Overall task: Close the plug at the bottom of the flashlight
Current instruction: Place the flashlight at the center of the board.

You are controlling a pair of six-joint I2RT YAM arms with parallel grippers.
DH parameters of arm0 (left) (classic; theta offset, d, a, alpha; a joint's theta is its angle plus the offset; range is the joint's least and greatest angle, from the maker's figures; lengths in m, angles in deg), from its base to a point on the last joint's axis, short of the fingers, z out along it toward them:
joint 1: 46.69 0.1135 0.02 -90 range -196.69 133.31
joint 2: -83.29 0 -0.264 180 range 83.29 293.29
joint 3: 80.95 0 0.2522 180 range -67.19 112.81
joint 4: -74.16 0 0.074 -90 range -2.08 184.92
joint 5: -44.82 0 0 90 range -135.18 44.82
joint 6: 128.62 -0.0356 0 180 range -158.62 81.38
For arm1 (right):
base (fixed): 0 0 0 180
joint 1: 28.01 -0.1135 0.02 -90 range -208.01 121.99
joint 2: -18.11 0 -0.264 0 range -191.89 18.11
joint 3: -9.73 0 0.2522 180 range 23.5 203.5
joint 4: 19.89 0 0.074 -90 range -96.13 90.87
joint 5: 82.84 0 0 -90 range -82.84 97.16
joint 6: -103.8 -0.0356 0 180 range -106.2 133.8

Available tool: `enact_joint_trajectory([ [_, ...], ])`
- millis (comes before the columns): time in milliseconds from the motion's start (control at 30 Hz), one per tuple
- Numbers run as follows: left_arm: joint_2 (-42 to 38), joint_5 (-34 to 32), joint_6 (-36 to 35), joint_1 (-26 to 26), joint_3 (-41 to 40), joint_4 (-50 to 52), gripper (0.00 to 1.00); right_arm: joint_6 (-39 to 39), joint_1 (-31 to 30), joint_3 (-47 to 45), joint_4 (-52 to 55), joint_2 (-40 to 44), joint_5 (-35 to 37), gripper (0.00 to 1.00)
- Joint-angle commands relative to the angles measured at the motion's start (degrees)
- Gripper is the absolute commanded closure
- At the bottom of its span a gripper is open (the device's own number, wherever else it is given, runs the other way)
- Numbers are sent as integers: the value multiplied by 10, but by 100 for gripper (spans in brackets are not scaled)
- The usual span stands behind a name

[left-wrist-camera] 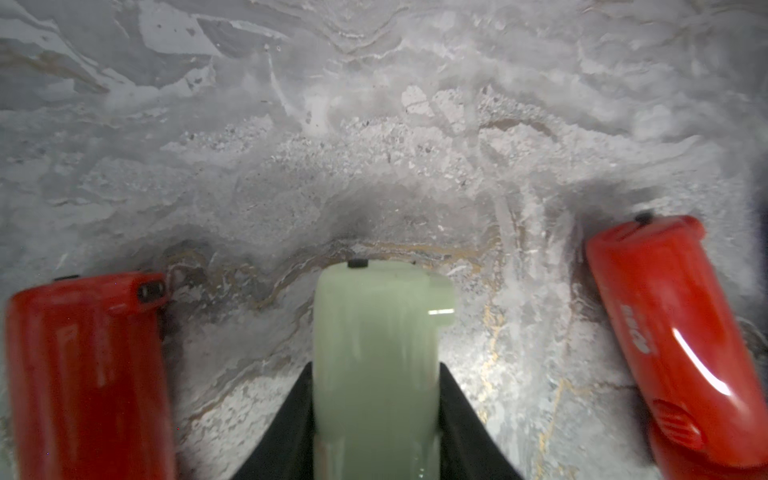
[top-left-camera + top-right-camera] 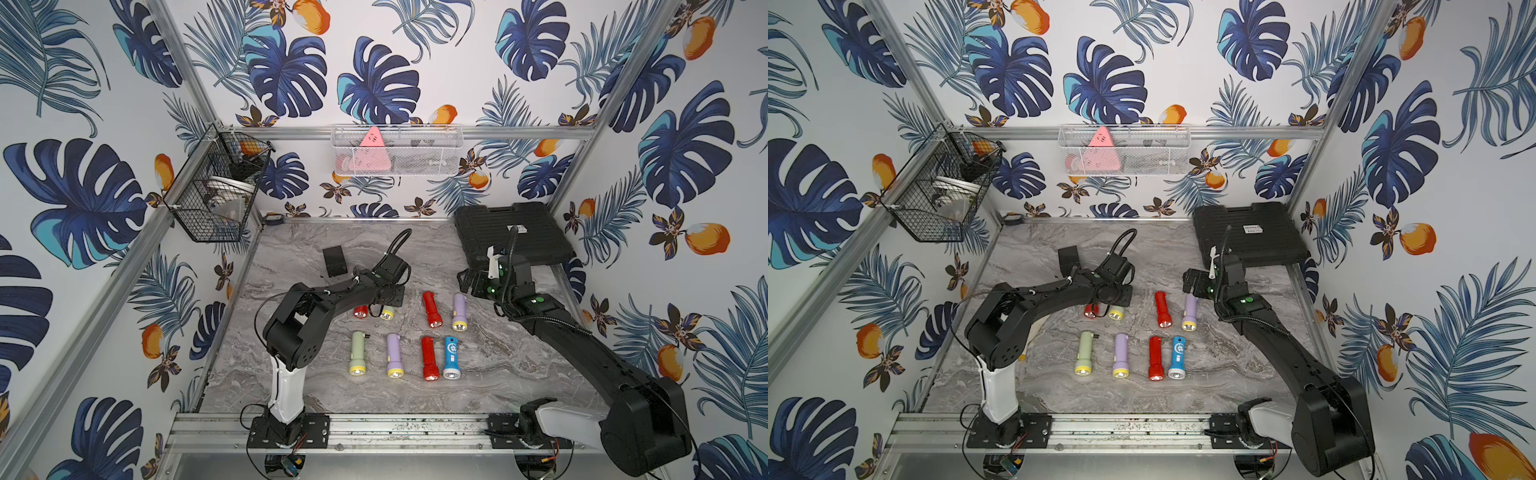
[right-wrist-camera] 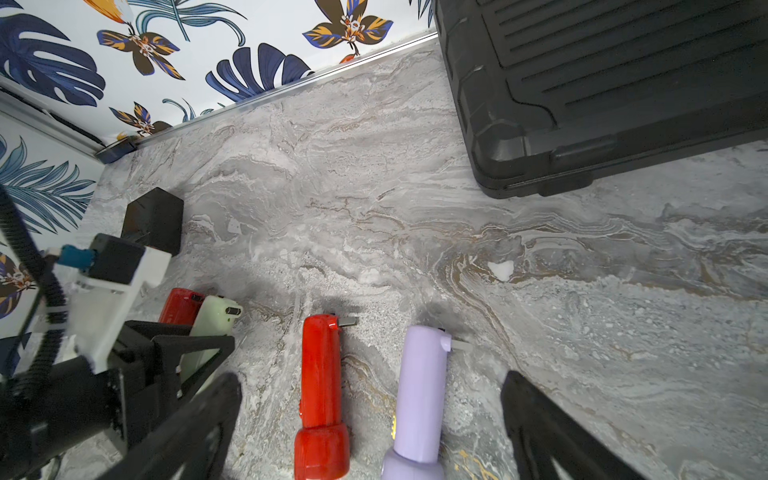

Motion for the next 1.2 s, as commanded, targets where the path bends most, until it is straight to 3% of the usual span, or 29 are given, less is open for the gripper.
enact_joint_trajectory([
  [0, 15, -20, 9, 0, 13, 10, 100, -4, 1, -1, -13, 6, -1, 0],
  [233, 48, -25, 9, 0, 40, 14, 100, -4, 1, -2, -14, 5, -2, 0],
  [300, 57, -24, 9, -1, 47, 19, 96, -4, 2, -1, -14, 4, -2, 0],
  [400, 58, -25, 8, 0, 45, 20, 81, -3, 1, -2, -13, 7, 1, 0],
  [533, 58, -27, 7, 0, 47, 27, 52, -3, 1, -4, -14, 12, 3, 0],
  [567, 58, -26, 7, 0, 49, 30, 40, -2, 1, -4, -14, 12, 3, 0],
  [633, 56, -25, 6, -1, 53, 35, 31, -2, 1, -4, -13, 14, 3, 0],
  [933, 17, -31, -17, -3, 85, 69, 30, -5, 1, 2, 0, 11, 11, 0],
  [1167, -6, -5, -19, -42, 105, 68, 29, -49, 8, 0, 19, 17, 41, 0],
])
